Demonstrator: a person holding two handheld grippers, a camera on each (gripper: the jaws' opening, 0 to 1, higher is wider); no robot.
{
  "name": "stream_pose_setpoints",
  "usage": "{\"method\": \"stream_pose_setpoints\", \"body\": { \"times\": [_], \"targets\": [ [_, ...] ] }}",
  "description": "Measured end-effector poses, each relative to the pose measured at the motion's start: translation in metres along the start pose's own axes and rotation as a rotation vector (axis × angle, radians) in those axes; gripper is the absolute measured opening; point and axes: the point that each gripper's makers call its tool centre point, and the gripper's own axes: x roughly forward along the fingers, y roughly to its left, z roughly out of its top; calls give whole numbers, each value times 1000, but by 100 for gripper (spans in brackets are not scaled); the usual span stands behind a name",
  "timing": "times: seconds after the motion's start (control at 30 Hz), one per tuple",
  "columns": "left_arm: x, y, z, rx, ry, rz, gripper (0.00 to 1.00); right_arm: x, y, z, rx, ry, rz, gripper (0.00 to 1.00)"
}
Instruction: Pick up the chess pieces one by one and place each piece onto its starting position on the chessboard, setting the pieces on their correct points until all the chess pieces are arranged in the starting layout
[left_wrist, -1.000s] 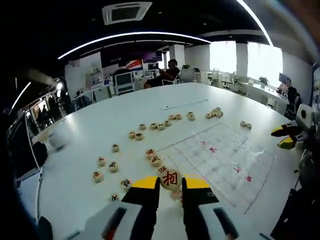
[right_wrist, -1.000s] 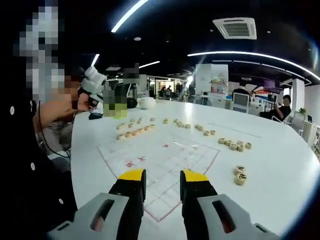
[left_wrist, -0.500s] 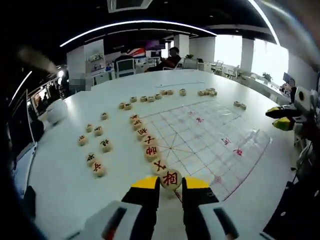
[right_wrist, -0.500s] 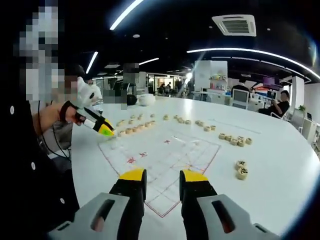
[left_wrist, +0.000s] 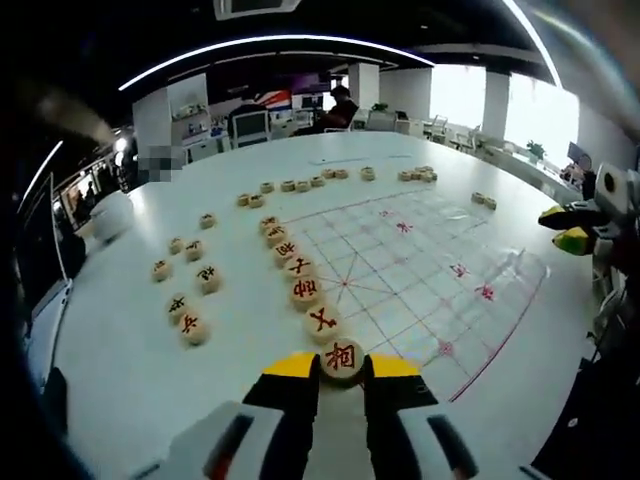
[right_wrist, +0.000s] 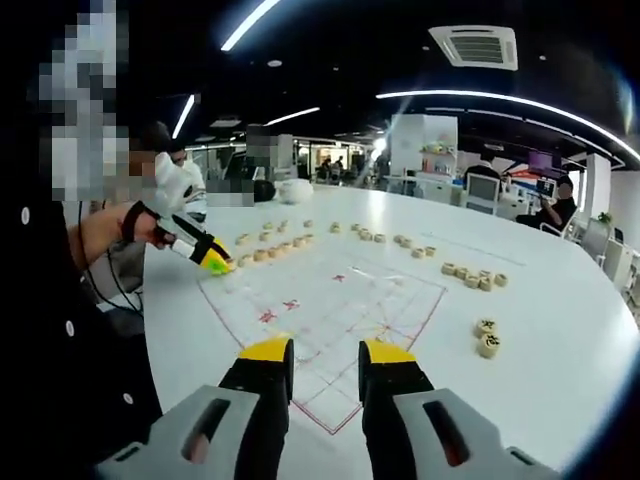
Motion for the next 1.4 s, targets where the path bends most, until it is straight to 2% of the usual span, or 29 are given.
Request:
{"method": "stream_pose_setpoints", "body": {
  "times": [0.1,0.2,0.37,0.47,0.8,0.9,0.97,1.07,1.23,1.4],
  "targets": [
    [0,0,-1,-1,-3,-4,21,0,0,1,0,0,-3,27],
    [-1,-5,1,-2,-22,-36,31,1,0,2,-1,0,-4,27],
    [-9,-2,6,6,-51,-30,33,1,2,3,-3,1,0,27],
    [-17,5,6,16,-63,-9,34,2,3,3,-3,1,2,27],
    [-42,32,11,-20,-123,59,34,1,3,2,1,5,-3,27],
    [-46,36,13,-23,-136,64,35,0,3,1,6,8,-10,27],
    [-47,40,13,-23,-142,53,36,-2,0,0,15,7,-24,28],
    [-48,25,16,-29,-167,-56,37,-6,-5,0,24,8,-42,29],
    [-49,27,17,-4,-166,-54,42,-10,-10,1,43,3,-65,31],
    [-50,29,30,1,-182,-71,45,-14,-16,6,33,9,-92,34]
  ]
}}
